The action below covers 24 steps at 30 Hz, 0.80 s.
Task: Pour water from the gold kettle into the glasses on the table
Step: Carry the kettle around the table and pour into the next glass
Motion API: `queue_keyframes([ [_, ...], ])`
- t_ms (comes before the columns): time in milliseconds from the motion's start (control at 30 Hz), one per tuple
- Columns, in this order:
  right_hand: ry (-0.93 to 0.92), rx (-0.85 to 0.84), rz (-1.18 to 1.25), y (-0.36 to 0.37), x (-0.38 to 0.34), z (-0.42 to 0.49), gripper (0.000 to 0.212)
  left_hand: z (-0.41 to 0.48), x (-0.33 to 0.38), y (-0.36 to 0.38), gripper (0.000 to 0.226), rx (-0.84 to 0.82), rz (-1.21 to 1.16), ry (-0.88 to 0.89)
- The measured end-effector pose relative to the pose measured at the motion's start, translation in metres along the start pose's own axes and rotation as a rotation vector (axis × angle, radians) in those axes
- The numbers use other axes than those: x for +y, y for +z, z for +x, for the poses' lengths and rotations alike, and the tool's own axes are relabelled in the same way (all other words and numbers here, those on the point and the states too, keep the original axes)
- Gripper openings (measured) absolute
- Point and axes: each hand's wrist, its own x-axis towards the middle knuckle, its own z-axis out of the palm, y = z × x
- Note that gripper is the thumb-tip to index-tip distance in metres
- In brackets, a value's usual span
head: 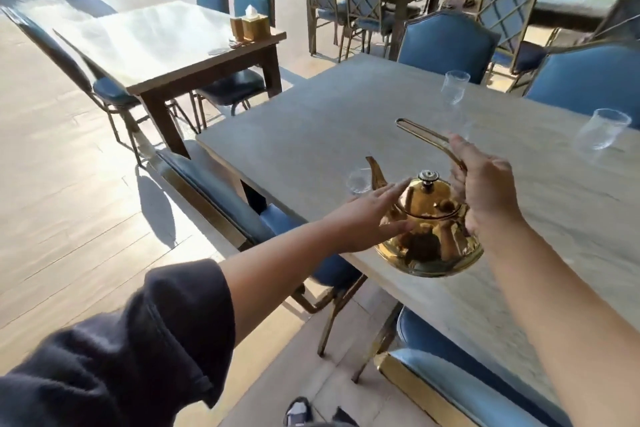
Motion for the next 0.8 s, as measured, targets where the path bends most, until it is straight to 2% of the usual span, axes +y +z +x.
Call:
queue_keyframes([
  [233,0.000,0.025,-0.099,0.022,0.005,0.027,0.028,0.030,-0.029,-0.004,0.069,-0.066,-0.030,0.086],
  [467,0.037,0.013,-0.203,0.033,0.001,0.059,0.046,0.053,-0.036,-0.007,0.070,-0.098,-0.151,0.123],
  [700,0.025,-0.054,-0.310,0.041,-0.002,0.085,0.046,0.068,-0.043,-0.001,0.063,-0.095,-0.247,0.092],
  [800,0.007,-0.071,-0.355,0.043,0.001,0.092,0.036,0.073,-0.046,0.001,0.061,-0.098,-0.351,0.079],
])
